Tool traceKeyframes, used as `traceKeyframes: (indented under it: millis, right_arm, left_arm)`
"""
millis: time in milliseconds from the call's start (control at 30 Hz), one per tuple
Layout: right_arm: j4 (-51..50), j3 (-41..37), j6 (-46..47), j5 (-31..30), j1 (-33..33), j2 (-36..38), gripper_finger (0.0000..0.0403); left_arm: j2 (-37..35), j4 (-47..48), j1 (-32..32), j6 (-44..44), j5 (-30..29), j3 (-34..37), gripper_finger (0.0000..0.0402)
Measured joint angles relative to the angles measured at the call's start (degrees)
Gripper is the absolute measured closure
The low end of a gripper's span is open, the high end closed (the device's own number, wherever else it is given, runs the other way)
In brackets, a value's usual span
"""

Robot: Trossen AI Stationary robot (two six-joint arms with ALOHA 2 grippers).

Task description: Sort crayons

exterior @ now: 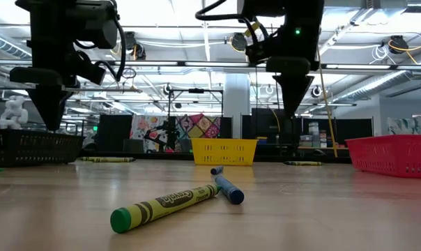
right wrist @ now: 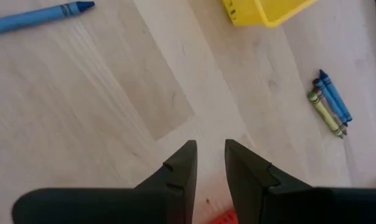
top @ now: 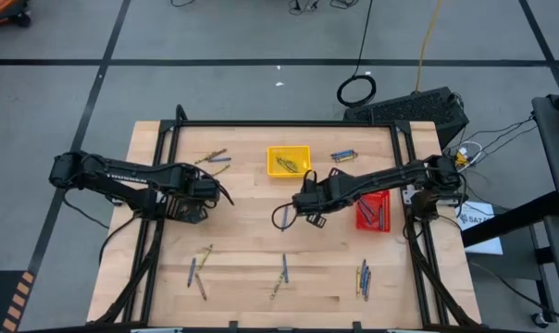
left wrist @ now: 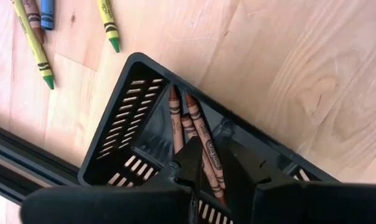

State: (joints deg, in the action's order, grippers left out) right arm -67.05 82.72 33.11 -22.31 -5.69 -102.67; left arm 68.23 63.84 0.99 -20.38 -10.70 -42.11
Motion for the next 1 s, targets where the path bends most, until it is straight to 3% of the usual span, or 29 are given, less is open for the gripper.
traceKeyframes:
  millis: [200, 367, 567, 867, 1000]
  right_arm:
    - [1.1, 0.0, -2.3, 0.1, 4.5, 0.0, 0.0332]
    - [4.8, 0.0, -2.2, 9.4, 6.9, 0.0, 0.0332]
    - [14.6, 0.0, 0.6, 17.7, 4.4, 0.0, 0.0332]
    - [18.2, 0.0, 4.8, 17.7, -0.6, 0.0, 0.0332]
    - [16.6, 0.0, 1.4, 13.3, 0.1, 0.0, 0.0332]
  left_arm:
    - [0.0, -0.1, 0.0, -0.1, 0.0, 0.0, 0.0347]
    - [0.0, -0.1, 0.0, 0.1, 0.0, 0.0, 0.0347]
    - [0.0, -0.3, 0.0, 0.9, 0.0, 0.0, 0.0347]
    - [0.0, -0.4, 0.0, 3.3, -0.2, 0.0, 0.0347]
    - [0.0, -0.4, 0.0, 4.7, -0.6, 0.0, 0.0347]
